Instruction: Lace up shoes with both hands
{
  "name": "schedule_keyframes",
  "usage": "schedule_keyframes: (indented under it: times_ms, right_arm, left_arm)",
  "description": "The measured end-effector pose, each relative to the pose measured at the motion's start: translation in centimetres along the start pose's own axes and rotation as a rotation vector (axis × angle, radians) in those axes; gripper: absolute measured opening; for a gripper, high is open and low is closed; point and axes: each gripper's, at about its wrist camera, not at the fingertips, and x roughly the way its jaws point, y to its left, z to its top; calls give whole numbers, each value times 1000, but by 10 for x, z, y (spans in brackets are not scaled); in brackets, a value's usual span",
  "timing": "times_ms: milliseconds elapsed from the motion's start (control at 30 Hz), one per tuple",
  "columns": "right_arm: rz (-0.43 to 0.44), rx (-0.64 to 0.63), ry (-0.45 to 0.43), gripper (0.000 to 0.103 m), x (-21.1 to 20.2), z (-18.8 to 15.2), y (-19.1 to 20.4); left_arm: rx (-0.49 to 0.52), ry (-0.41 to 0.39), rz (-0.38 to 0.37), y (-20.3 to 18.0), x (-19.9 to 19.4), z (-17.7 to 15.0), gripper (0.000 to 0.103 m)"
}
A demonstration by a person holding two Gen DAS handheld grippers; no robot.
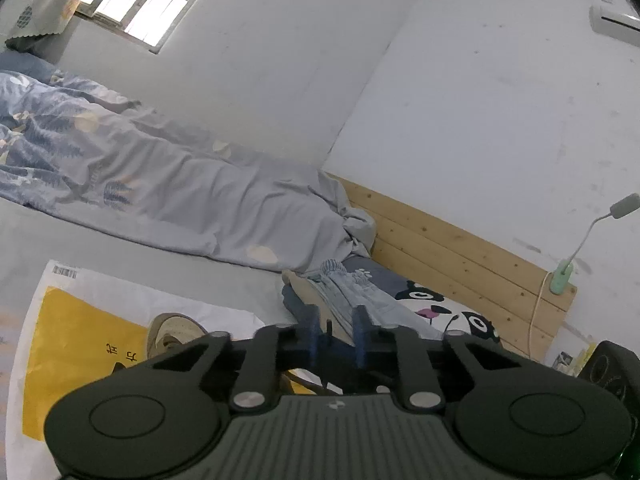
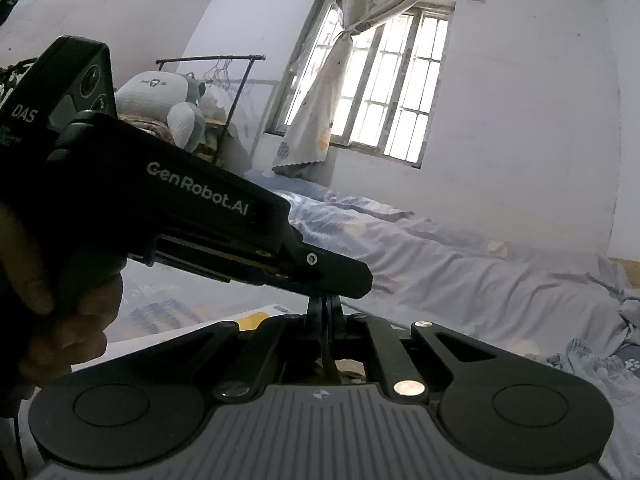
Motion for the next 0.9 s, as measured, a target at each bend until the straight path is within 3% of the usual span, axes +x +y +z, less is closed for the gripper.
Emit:
schedule_keyframes:
  times_ms: [67,367,567,733,900]
  right_arm:
    - [-2,1,3,3,1,-1,1]
    - [-4,9,13,3,6,-2,1]
    - [-10,10,20,3,8,-4,3]
    - [-16,-21,40,13,12,-4,5]
    - [-21,-25,29,15,11,-4,5]
  left_arm:
    - [-1,-3,-1,-1,1,0,5]
    - [-29,-4,-4,-1,4,2,0]
    - [-120,7,-28,9,6,5,0]
    - [-180,-12,-19,21,5,7,0]
    - [-142,-9,-6,20,2,7,0]
